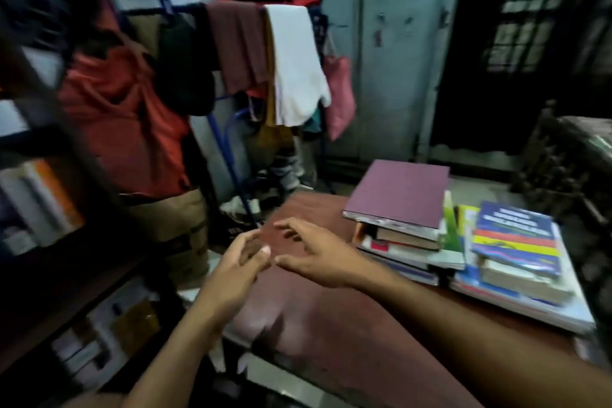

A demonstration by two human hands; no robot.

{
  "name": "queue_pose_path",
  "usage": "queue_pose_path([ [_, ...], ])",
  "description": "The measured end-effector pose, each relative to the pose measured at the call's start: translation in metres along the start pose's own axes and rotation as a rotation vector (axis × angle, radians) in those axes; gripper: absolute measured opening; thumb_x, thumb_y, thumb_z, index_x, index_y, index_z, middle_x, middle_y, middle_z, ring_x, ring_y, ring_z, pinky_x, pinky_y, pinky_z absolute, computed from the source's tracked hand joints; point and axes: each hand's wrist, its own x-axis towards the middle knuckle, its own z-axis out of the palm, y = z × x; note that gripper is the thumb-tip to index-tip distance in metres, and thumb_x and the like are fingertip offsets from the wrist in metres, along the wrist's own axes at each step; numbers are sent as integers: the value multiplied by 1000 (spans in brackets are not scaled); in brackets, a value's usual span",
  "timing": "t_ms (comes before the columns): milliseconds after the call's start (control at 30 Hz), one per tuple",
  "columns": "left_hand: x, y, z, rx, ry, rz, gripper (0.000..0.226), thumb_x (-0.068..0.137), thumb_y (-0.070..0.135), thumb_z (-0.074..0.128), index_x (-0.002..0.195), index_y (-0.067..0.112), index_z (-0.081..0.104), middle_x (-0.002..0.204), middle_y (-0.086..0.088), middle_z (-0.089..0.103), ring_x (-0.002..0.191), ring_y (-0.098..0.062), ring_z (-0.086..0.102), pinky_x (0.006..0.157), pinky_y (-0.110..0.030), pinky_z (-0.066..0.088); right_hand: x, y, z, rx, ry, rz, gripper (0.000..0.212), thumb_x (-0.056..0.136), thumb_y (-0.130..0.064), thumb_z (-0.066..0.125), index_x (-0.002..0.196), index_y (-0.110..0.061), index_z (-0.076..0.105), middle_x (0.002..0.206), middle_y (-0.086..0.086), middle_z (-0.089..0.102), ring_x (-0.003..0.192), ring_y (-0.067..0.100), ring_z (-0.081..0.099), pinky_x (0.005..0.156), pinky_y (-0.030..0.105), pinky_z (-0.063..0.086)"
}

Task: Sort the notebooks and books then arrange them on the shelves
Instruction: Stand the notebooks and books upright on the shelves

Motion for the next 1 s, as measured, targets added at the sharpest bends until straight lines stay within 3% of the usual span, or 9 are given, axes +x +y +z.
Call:
queue_pose_path([
  [133, 12, -2, 48, 104, -127, 20, 45, 98, 31, 63, 139, 40, 48, 127, 13, 62, 110, 6, 61, 93, -22, 46, -71, 57, -26, 54, 44, 154, 50, 92, -40, 68, 137, -29, 50, 132, -8, 58, 119, 1, 55, 103, 29, 47],
  [233, 18, 2, 73, 189, -213, 39, 55, 96, 27, 66, 145, 34, 42, 133, 5, 58, 115, -1, 60, 93, -17, 45, -117, 106, -22, -150, 42, 324, 55, 92, -47, 64, 140, -25, 49, 136, -6, 55, 120, 4, 51, 108, 23, 37],
  [400, 33, -10, 99, 263, -323, -52, 80, 89, 42, 72, 156, 33, 29, 153, -1, 42, 138, -9, 44, 116, -37, 38, -164, 149, -17, -497, 70, 581, 98, 70, -73, 14, 151, -23, 37, 150, 5, 38, 138, 26, 38, 116, 36, 32],
  [500, 43, -18, 116, 297, -338, -83, 79, 94, 34, 69, 159, 31, 23, 155, -1, 38, 142, -10, 39, 117, -36, 35, -167, 148, -12, -558, 52, 627, 106, 70, -74, 7, 157, -17, 25, 163, 11, 22, 146, 29, 28, 121, 39, 24],
  [667, 71, -23, 151, 185, -282, -94, 73, 99, 14, 61, 158, 29, 20, 135, 17, 40, 129, 1, 37, 103, -19, 29, -150, 143, 0, -556, 41, 690, 103, 73, -81, 18, 156, -21, 27, 161, 14, 28, 142, 38, 27, 113, 47, 29],
  [767, 101, -24, 166, 201, -252, -101, 50, 98, 2, 56, 131, 37, 46, 119, 22, 57, 119, -7, 52, 91, -14, 37, -143, 143, -1, -475, 75, 702, 100, 67, -81, 17, 154, -32, 27, 160, 3, 26, 143, 29, 21, 112, 43, 24],
  [833, 114, -27, 173, 261, -231, -115, 36, 95, 7, 58, 117, 35, 52, 107, 17, 63, 114, -15, 57, 89, -23, 41, -145, 144, -2, -402, 122, 718, 97, 64, -80, 16, 151, -39, 28, 161, -7, 22, 144, 22, 17, 113, 39, 22],
  [933, 123, -40, 173, 403, -223, -48, 29, 90, 33, 57, 119, 32, 61, 97, 3, 70, 98, -31, 67, 81, -36, 50, -147, 146, -2, -331, 174, 725, 96, 60, -80, 21, 149, -43, 32, 159, -15, 22, 143, 17, 17, 113, 34, 19],
  [1000, 125, -47, 171, 456, -169, 5, 26, 93, 30, 64, 119, 29, 66, 89, -3, 73, 91, -37, 69, 72, -37, 51, -147, 146, -2, -313, 157, 724, 97, 58, -81, 22, 149, -46, 30, 160, -15, 19, 144, 16, 13, 114, 33, 15],
])
